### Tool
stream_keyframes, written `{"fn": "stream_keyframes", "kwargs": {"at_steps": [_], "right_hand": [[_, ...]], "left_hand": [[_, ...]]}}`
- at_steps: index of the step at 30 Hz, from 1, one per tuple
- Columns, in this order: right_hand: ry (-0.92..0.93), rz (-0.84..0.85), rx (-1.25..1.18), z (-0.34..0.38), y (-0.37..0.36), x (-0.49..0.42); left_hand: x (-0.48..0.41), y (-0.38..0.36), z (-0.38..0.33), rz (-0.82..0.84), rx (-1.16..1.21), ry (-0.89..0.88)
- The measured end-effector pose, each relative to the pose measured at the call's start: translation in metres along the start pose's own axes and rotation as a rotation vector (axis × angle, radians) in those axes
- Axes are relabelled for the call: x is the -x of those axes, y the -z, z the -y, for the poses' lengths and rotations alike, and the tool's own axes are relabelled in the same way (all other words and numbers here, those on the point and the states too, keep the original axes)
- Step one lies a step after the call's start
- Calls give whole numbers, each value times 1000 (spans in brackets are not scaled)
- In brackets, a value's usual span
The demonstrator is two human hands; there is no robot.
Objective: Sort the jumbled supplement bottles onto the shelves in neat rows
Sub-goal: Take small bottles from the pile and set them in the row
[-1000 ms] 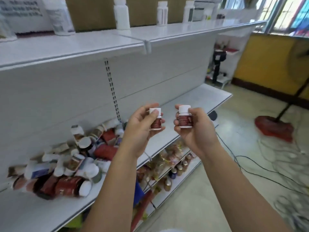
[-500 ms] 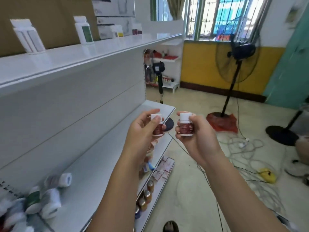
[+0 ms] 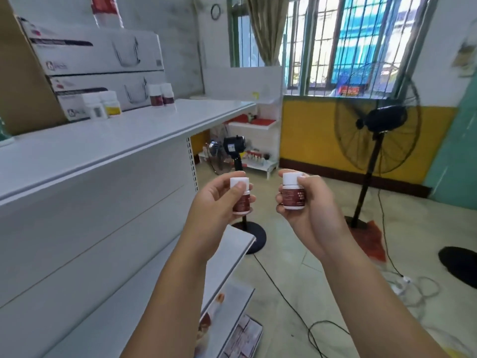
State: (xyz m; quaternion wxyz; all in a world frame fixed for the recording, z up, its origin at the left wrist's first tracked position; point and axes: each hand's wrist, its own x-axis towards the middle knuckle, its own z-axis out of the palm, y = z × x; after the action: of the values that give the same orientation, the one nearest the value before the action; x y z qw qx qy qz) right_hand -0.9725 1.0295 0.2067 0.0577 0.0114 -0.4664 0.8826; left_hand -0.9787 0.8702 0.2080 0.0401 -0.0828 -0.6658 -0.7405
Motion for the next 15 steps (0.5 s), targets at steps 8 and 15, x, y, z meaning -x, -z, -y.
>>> {"fn": "stream_keyframes", "kwargs": {"at_steps": [8,15], "right_hand": [[-69,311,28,51,4,-142],[-170,683,15,84,-46,-229]], "left_hand": [[-97,-53,-18,-252,-75,-144],[-144,-63,-77,-488,-156,-298]]}}
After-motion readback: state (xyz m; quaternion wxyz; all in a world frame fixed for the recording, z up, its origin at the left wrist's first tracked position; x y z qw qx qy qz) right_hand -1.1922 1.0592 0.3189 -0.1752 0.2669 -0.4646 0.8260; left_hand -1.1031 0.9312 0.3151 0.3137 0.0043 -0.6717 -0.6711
